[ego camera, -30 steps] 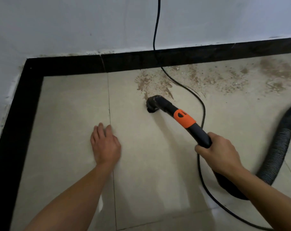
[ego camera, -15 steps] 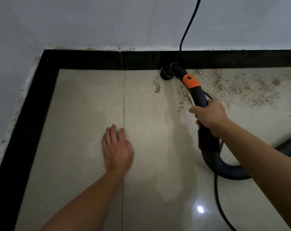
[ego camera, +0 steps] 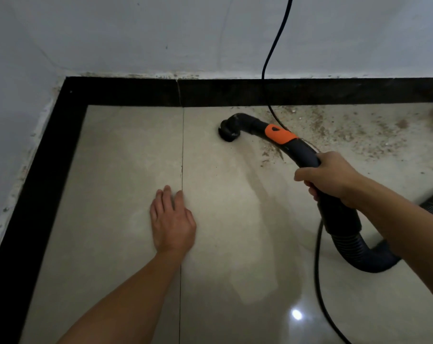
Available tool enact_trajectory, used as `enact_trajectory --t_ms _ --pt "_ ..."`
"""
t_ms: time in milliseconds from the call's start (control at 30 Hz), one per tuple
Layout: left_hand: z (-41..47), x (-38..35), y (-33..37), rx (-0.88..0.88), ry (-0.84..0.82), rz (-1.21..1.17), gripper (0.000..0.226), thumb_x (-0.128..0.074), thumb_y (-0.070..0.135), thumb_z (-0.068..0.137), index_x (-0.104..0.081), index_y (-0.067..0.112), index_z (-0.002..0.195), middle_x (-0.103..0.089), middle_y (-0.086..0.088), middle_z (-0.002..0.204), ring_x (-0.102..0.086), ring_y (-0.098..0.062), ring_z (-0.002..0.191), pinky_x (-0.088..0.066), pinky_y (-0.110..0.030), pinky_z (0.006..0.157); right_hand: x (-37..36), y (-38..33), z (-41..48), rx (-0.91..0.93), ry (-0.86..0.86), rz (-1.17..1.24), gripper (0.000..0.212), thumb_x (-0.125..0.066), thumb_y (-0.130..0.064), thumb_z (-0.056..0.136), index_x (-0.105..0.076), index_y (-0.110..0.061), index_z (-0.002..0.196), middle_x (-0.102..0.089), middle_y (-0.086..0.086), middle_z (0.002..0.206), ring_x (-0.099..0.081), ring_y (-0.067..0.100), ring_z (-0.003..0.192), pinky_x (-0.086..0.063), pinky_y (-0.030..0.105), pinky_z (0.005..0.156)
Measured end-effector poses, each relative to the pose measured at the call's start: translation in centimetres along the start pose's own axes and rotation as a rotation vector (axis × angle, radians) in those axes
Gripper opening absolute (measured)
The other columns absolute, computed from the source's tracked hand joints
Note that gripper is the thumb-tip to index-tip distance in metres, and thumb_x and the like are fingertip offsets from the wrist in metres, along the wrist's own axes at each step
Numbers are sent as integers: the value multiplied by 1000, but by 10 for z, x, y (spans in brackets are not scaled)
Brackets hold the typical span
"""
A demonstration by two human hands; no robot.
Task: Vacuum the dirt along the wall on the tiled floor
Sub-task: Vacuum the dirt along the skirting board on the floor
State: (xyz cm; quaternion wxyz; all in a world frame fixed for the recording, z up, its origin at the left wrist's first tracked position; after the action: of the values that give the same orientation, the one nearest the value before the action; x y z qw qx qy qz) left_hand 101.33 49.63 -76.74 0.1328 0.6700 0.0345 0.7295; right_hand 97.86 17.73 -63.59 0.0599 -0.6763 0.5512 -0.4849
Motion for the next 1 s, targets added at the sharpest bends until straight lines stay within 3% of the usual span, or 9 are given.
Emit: enact_trajectory --t_ms 300,467,567,867,1000 --pt "-1 3 1 10 -16 -15 49 -33 22 85 -60 4 122 -50 -25 136 -42 -42 128 -35 -51 106 2 21 -34 56 28 -171 14 -72 -12 80 -61 -2 83 -61 11 55 -55 21 41 -49 33 53" --pt "-1 3 2 11 -18 -11 48 -34 22 86 -59 4 122 -50 -24 137 -42 -41 129 -35 -51 106 -16 27 -66 130 -40 -412 13 -72 -20 78 -59 -20 81 -64 5 62 -63 20 49 -48 28 50" --pt "-2 3 2 6 -12 -13 47 -36 21 85 -60 4 122 -50 -25 136 -42 -42 129 -36 -51 106 -19 29 -62 153 52 -476 15 -71 -25 78 -57 -23 81 -62 2 65 -62 21 58 -45 30 53" --pt "-1 3 3 0 3 -9 49 -37 22 83 -61 5 122 -51 -24 136 -44 -41 128 -36 -50 105 -25 -1 11 31 302 -155 26 -70 -29 82 -59 -12 98 -67 14 81 -68 33 72 -59 44 70" --pt "0 3 2 -2 16 -8 49 -36 21 83 -61 4 121 -51 -25 136 -44 -42 128 -36 -50 105 -39 -4 16 4 319 -135 23 -69 -28 83 -58 -14 97 -67 12 81 -67 31 72 -55 37 63"
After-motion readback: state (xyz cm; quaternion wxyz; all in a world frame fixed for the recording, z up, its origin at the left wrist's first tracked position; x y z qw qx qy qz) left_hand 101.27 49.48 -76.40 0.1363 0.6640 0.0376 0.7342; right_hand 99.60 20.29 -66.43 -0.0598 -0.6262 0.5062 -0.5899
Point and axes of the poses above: each hand's wrist, its own z-axis towards the middle knuckle, its own x-axis out of the back of the hand, y = z × x, the point moved 5 cm from there along z, towards the middle knuckle
